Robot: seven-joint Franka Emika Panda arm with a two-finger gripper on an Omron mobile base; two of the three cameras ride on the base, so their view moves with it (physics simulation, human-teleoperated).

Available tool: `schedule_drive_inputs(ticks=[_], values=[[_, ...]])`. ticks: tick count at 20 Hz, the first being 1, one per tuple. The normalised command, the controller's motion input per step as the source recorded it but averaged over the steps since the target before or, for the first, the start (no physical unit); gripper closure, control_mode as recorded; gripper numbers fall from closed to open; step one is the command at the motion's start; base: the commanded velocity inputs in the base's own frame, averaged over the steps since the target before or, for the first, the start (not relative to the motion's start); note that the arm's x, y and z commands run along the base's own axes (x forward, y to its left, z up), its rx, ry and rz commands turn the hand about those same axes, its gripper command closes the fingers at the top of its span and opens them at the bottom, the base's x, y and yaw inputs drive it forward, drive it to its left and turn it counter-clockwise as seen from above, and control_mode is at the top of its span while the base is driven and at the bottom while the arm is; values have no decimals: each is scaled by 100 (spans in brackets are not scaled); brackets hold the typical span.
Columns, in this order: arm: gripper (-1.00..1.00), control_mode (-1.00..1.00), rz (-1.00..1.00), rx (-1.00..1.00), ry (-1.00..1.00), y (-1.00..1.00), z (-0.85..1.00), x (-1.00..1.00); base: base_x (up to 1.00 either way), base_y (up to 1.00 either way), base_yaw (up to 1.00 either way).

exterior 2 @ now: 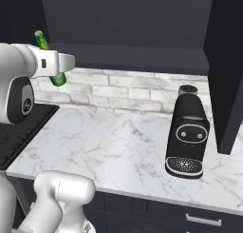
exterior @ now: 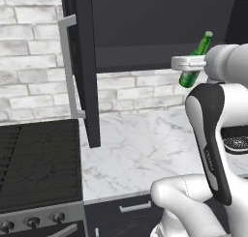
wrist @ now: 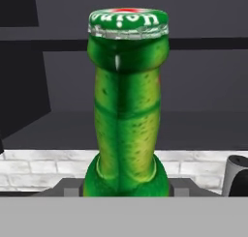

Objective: Sort all alcoholic drinks to one cabinet, and non-alcoholic drinks to the other.

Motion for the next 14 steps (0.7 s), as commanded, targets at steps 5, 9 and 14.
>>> schedule_drive_inputs(ticks=[5, 9, 14], values=[[100, -100, -2, 0, 0, 0, 8, 8, 0, 0, 0], [100, -100, -3, 0, 0, 0, 7, 8, 0, 0, 0], [100, -100, -2, 0, 0, 0, 1, 16, 0, 0, 0]])
